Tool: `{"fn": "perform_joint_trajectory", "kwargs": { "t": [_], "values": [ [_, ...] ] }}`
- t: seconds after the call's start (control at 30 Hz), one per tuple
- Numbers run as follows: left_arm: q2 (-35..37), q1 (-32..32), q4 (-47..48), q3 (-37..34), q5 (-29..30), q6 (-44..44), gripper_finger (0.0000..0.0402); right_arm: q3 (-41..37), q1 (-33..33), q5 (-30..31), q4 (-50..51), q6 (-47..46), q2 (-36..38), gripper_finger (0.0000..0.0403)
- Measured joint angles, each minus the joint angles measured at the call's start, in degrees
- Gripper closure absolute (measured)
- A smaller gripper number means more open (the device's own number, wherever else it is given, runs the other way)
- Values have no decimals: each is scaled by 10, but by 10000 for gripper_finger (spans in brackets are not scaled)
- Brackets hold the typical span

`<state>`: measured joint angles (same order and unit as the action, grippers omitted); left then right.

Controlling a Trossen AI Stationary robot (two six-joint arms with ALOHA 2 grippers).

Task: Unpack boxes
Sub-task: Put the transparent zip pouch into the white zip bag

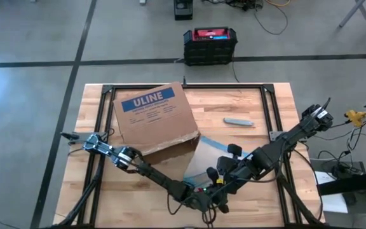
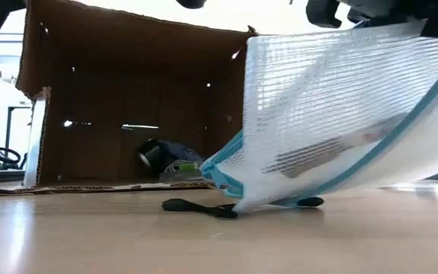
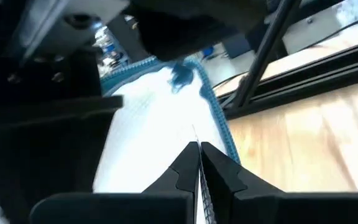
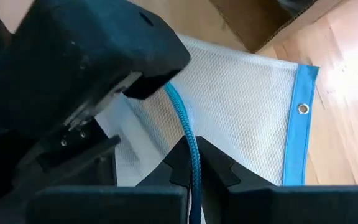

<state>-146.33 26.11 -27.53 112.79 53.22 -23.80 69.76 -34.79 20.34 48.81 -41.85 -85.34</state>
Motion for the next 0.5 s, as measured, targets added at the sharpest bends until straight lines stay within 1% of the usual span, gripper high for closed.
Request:
{"fn": "perform_joint_trajectory", "kwargs": {
  "t": [0.1,0.17,0.23,0.27,0.5],
  "values": [
    [0,0,16,0,16,-7,401,0,0,0,35,-24,0,403],
    [-1,2,33,0,27,-29,401,1,0,-5,56,-33,-1,403],
    [-1,8,47,-1,61,-44,401,1,-3,-21,59,-31,2,403],
    [-1,13,48,-1,68,-51,401,1,-5,-24,56,-27,3,403],
    [-1,37,41,-1,60,-70,401,-2,-22,-20,50,41,4,403]
  ]
}}
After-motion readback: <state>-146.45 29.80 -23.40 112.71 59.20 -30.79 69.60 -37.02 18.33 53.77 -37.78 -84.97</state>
